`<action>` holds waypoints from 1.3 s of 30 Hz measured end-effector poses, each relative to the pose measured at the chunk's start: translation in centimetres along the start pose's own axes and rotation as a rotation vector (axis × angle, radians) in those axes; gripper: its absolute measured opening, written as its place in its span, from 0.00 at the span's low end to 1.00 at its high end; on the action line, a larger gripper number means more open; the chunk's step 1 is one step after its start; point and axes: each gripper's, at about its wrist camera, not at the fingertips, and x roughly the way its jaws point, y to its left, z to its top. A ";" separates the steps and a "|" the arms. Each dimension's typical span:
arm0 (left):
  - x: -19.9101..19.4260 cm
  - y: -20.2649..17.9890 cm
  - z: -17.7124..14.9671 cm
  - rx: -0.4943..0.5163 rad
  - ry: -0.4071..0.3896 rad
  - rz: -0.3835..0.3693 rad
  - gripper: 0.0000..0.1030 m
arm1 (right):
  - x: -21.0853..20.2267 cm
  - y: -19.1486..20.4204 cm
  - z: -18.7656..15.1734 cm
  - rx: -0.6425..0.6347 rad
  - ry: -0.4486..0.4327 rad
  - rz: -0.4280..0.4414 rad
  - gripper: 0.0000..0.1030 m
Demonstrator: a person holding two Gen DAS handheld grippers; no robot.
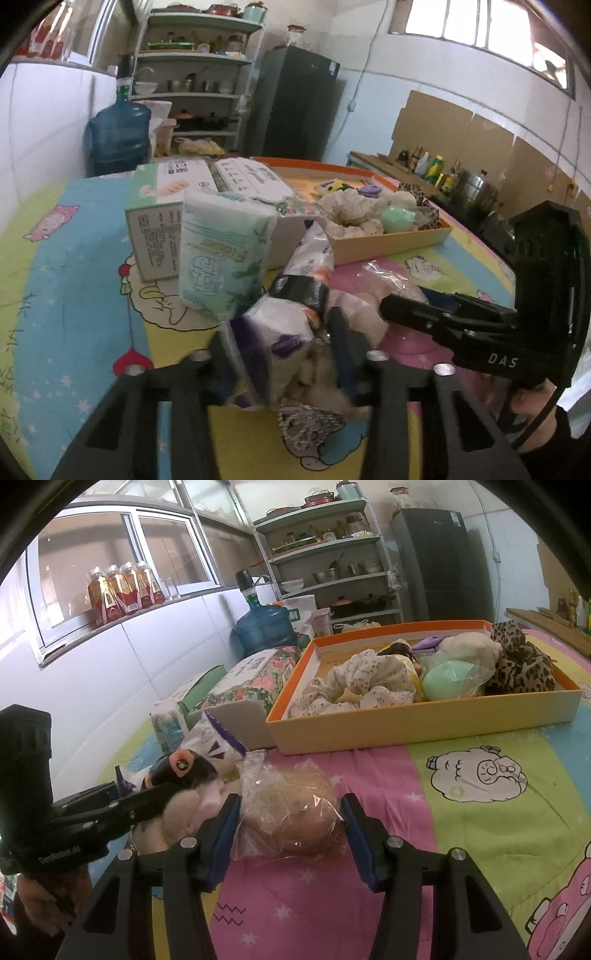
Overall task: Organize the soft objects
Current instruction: 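Grasp the white snack bag with the left gripper while the right gripper grasps the bagged bread roll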
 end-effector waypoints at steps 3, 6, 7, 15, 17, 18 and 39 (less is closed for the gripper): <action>-0.4 0.1 -0.3 -0.015 -0.018 -0.004 0.40 | -0.2 -0.1 -0.1 0.006 -0.010 0.001 0.53; -0.9 0.2 -0.6 -0.034 -0.035 -0.009 0.39 | -0.6 -0.2 -0.2 0.012 -0.023 0.005 0.53; -1.0 0.2 -0.7 -0.041 -0.041 -0.013 0.39 | -0.8 -0.2 -0.2 0.014 -0.027 0.008 0.53; -2.8 0.4 -1.0 -0.077 -0.081 -0.031 0.39 | -2.5 0.0 0.3 0.006 -0.065 0.012 0.53; -3.4 0.3 -0.9 -0.080 -0.093 -0.032 0.39 | -2.7 0.2 0.4 0.004 -0.070 0.013 0.53; -3.7 0.2 -0.9 -0.079 -0.100 -0.032 0.39 | -3.0 0.3 0.5 0.002 -0.074 0.013 0.53; -4.9 -5.9 0.7 0.002 -0.156 -0.041 0.39 | -8.6 -1.2 1.3 0.017 -0.180 -0.024 0.53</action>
